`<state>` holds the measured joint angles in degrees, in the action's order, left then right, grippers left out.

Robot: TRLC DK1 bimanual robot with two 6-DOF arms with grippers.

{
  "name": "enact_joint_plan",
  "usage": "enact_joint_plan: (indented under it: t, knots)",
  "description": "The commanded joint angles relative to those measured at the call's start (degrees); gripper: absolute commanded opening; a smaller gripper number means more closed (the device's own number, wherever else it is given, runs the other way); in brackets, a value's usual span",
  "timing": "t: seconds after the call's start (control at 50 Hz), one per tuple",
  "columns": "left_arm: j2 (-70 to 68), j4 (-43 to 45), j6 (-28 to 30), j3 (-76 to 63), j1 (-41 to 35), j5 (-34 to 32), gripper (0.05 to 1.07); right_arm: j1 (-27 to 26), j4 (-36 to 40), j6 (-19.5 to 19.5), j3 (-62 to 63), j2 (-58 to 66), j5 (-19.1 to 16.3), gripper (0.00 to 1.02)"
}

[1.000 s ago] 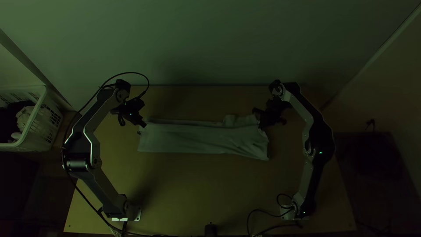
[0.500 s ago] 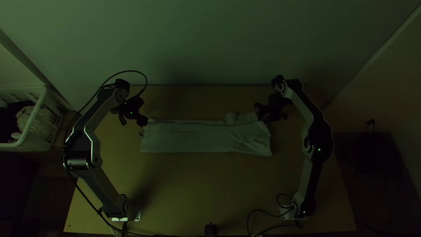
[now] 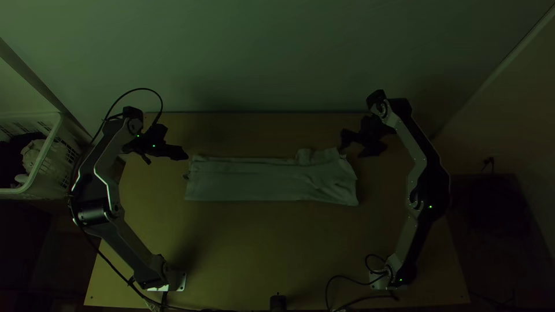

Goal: Fold the t-shirt

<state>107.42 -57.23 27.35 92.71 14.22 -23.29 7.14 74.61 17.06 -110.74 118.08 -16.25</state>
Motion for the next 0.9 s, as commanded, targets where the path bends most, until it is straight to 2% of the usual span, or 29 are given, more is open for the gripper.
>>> enact_joint_plan:
  t: [0.0,0.36,0.88]
  knots:
    - [-0.9,-0.3,-2.0,-1.3,1.9,-3.7,1.02,-1.2,0.4,-0.3,-0.4,-4.4,0.9,0.99]
    - [-0.5,1.0,-3.5,-9.7,4.9,-12.1,1.02,-3.3,-2.5,1.6,-8.1,-13.2,1.5,0.99]
    - [1.7,7.7,-5.5,-18.5,3.4,-14.2,1.02,-3.4,-2.5,3.6,-10.3,-19.4,1.7,0.99]
